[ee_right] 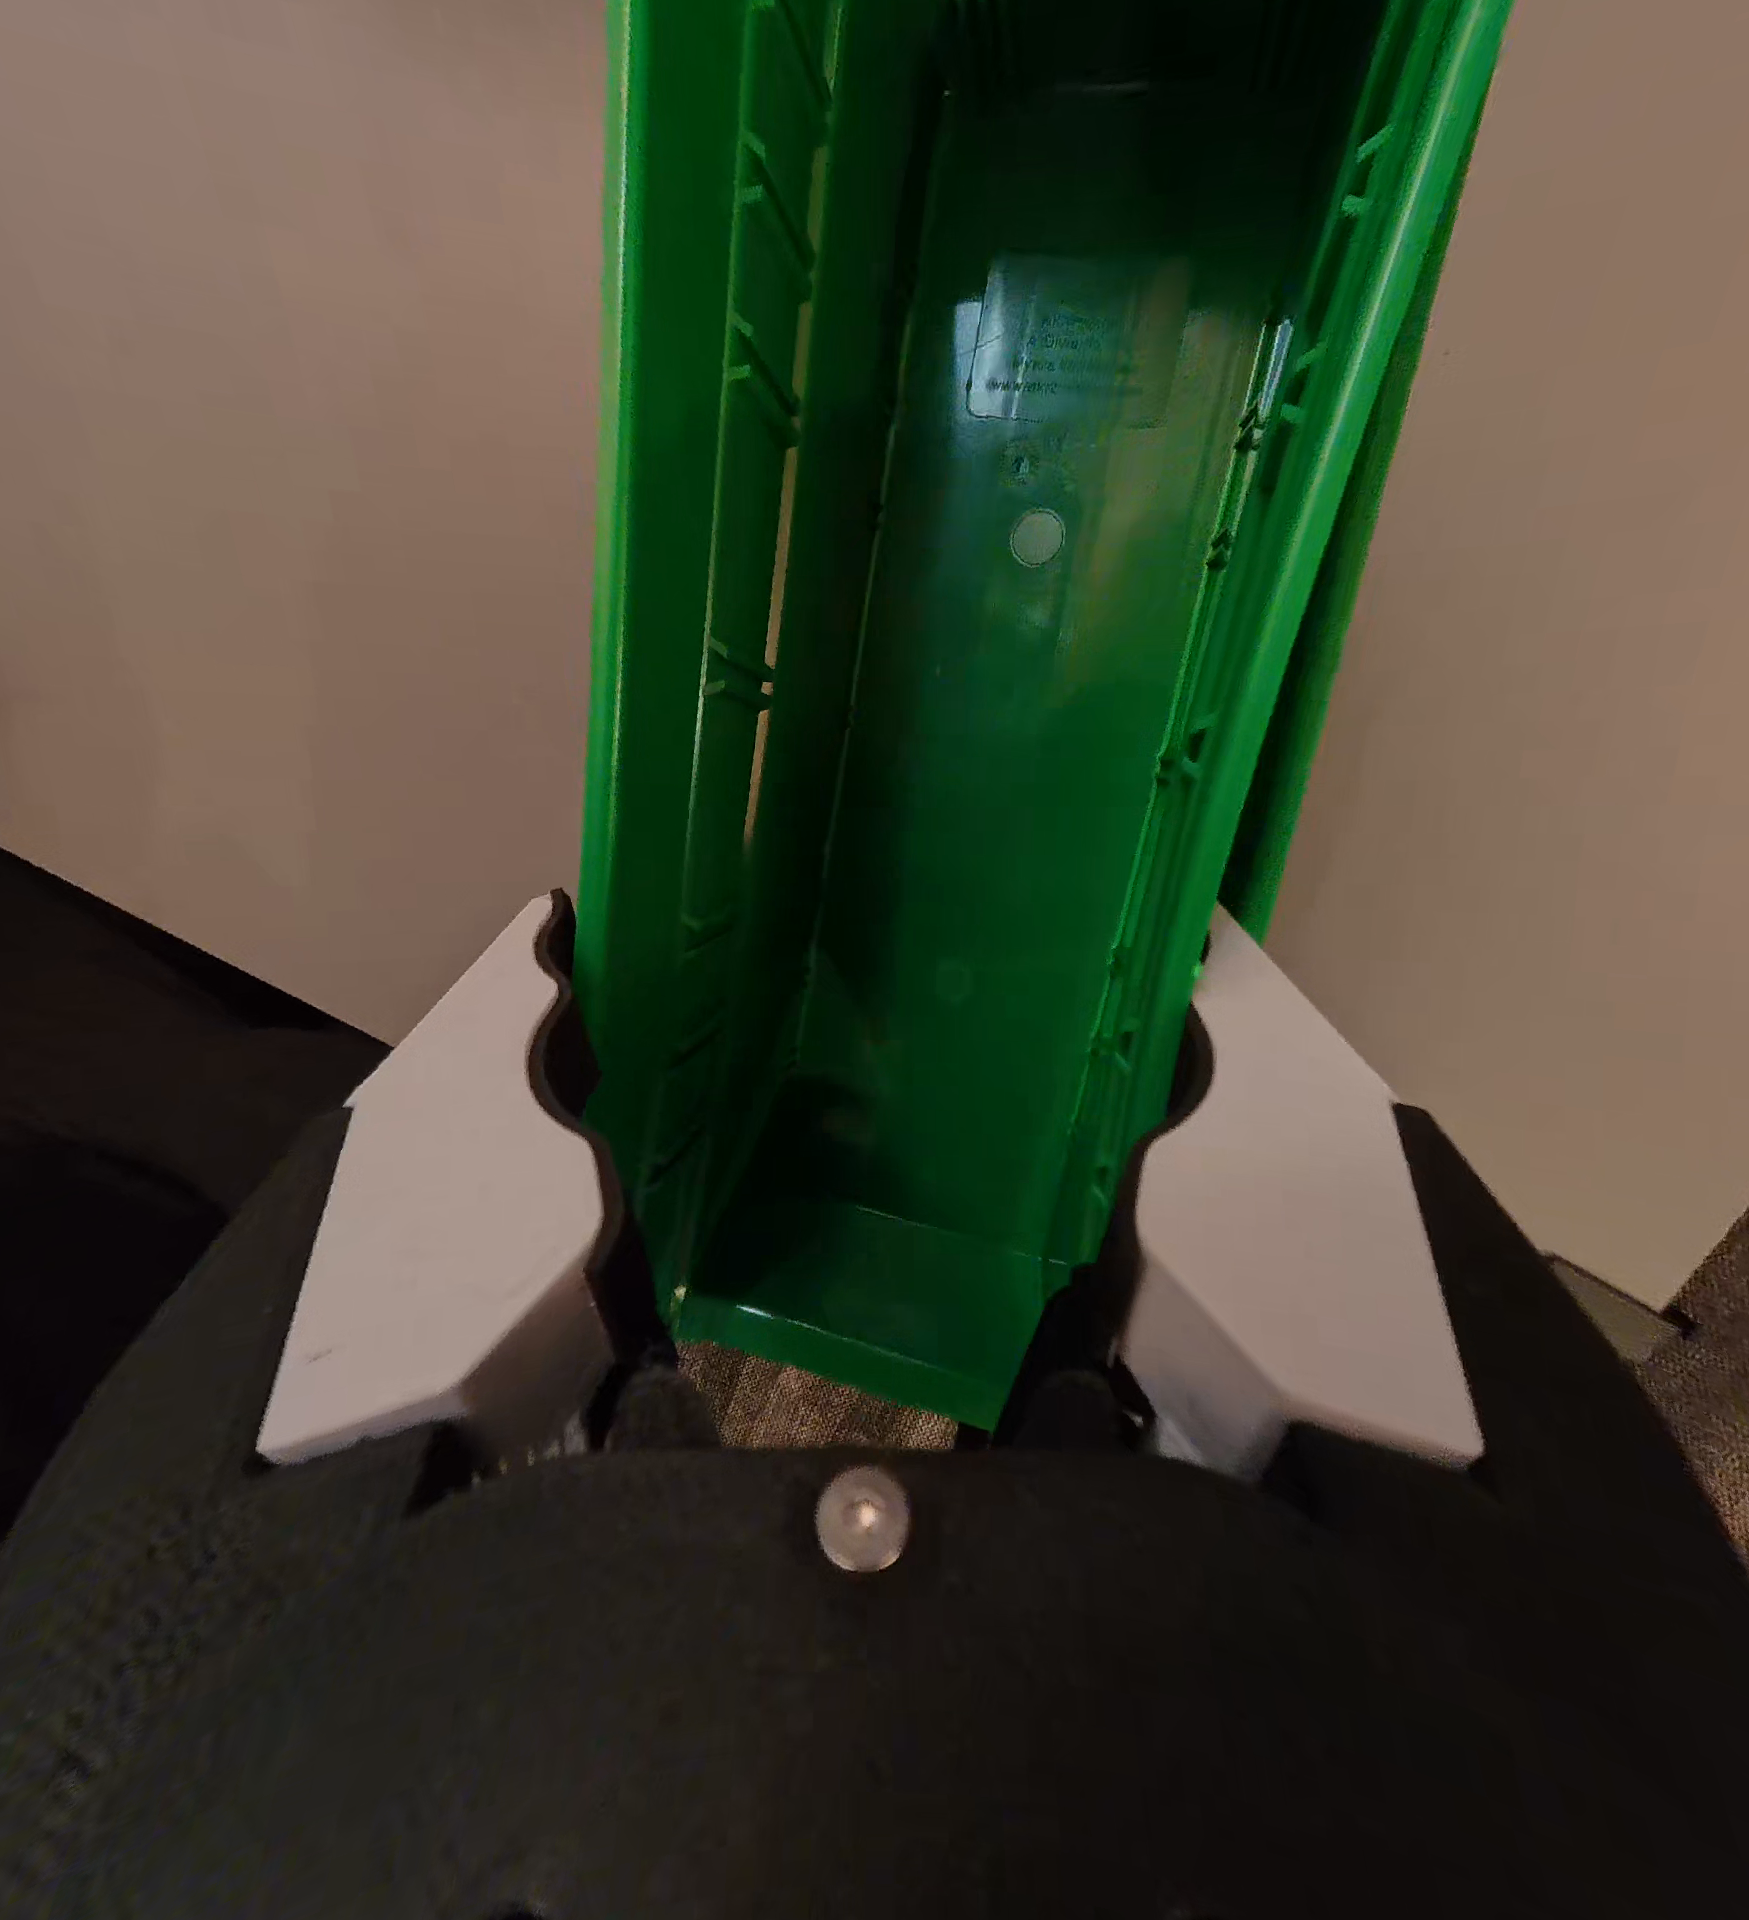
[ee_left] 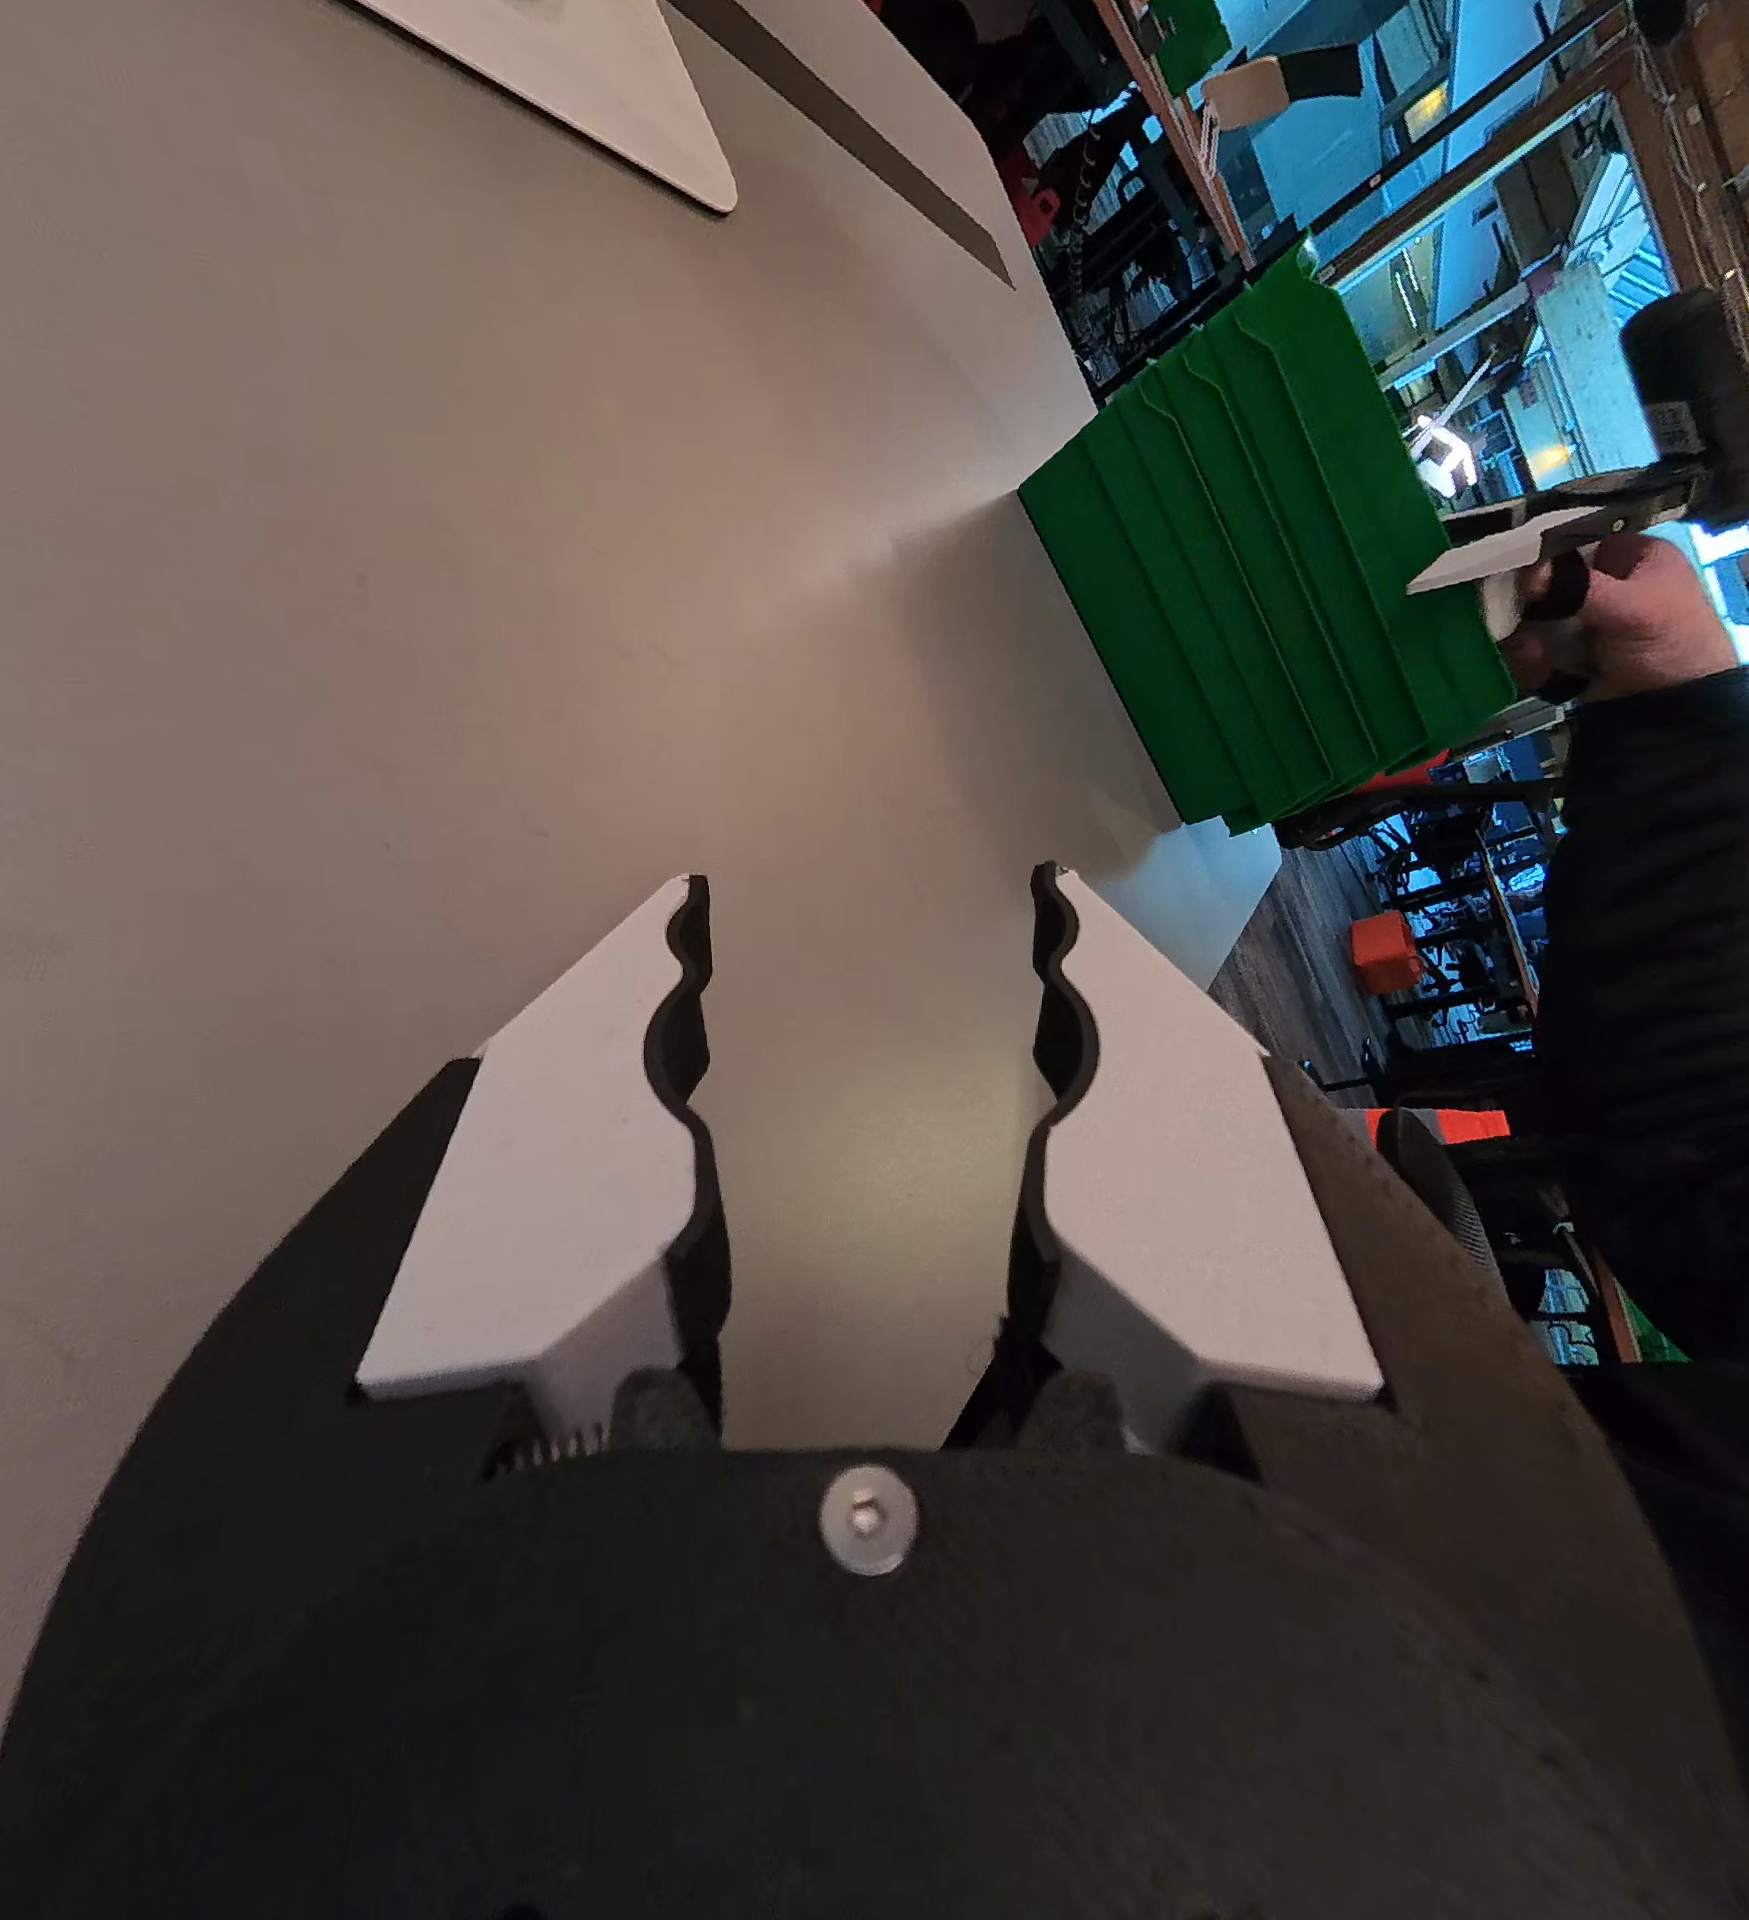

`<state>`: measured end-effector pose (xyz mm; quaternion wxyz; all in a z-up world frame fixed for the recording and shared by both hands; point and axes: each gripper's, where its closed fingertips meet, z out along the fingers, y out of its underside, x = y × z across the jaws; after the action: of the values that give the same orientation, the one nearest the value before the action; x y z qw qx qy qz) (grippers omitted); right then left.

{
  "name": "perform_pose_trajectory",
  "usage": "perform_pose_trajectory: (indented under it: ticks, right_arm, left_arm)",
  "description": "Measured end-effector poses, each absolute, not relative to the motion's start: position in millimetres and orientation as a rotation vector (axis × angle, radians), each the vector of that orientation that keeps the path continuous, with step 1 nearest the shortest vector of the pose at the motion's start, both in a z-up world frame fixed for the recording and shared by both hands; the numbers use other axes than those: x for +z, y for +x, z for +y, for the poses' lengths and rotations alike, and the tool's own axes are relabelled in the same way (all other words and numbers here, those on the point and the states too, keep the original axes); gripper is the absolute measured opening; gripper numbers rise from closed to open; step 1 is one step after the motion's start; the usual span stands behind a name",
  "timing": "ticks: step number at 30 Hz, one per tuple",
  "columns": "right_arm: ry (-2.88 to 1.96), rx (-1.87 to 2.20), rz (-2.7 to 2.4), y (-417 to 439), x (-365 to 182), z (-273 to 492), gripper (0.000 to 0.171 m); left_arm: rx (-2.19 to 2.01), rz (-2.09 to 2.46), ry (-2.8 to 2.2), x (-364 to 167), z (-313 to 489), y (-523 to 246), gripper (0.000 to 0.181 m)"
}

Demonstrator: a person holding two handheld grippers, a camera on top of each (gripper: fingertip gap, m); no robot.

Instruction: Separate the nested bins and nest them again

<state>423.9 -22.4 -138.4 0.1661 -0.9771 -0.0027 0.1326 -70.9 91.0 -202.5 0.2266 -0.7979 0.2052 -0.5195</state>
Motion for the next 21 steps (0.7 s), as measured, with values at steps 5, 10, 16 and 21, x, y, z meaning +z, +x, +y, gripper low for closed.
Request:
perform_pose_trajectory:
  ticks: [5, 10, 16, 21]
  right_arm:
    - [-2.811, 0.349, -0.028, 423, -143, -23, 0.116]
    - [-2.748, 0.446, 0.03, 416, -136, -15, 0.123]
    - [-2.722, 0.522, 0.03, 414, -134, -19, 0.129]
    - [-2.742, 0.591, 0.0, 405, -131, -26, 0.142]
  left_arm:
    - [-1.437, 0.579, -2.203, -204, 89, -68, 0.061]
    - [-1.43, 0.584, -2.203, -202, 88, -69, 0.061]
    - [-1.427, 0.577, -2.201, -202, 89, -71, 0.061]
    - [-1.428, 0.584, -2.206, -203, 88, -70, 0.061]
